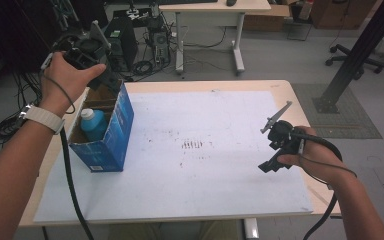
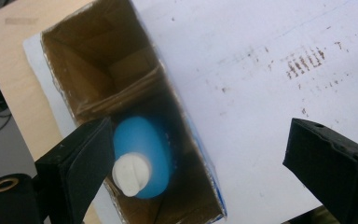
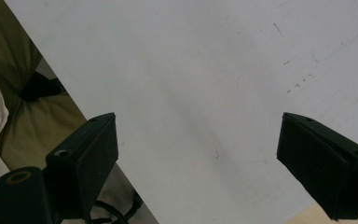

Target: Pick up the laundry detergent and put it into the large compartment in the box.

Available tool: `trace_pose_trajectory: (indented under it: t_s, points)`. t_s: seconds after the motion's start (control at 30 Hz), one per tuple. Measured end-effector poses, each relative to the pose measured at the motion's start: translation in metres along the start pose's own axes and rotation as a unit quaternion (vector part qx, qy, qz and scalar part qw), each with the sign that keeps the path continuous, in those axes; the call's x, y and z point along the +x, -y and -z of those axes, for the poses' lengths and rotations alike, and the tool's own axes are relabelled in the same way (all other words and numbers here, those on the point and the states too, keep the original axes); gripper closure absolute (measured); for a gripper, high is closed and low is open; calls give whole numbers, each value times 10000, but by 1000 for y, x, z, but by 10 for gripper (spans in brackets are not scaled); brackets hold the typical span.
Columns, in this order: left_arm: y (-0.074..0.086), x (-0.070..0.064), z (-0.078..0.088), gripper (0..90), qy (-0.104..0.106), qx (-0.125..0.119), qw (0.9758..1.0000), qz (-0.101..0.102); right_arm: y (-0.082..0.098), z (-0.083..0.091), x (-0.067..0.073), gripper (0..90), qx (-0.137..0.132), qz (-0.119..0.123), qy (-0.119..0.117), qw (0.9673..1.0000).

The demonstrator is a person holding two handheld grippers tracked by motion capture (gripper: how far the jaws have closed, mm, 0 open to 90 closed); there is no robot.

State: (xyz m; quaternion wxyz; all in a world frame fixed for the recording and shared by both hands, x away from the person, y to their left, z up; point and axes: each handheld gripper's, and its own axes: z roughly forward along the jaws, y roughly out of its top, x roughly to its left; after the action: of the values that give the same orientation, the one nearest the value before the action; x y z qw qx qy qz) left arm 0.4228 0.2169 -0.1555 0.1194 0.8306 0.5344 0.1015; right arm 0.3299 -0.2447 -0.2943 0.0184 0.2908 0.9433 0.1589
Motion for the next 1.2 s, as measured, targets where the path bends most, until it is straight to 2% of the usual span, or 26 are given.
trace_pose_trajectory:
  t_s: [0.37,0.5,0.7,0.83,0.93,1.2]
  points:
    - [-12,-15,6,87,75,-15,9995,-302,2,0,-1,126,-12,-36,-8,10000]
    - [-17,-21,5,88,174,-5,9989,-427,2,-1,-2,126,-5,-41,-13,10000]
    - [-26,-33,4,89,240,1,9972,-706,0,-1,-2,126,-4,-28,-9,10000]
    - [-31,-41,4,89,297,-19,9962,-823,0,0,-3,126,-11,-49,-7,10000]
    - [-35,-49,3,89,353,29,9945,-981,0,-1,-3,126,-3,-48,-3,10000]
    - [-41,-61,-2,90,453,61,9925,-1135,1,0,-3,126,-19,-76,-14,10000]
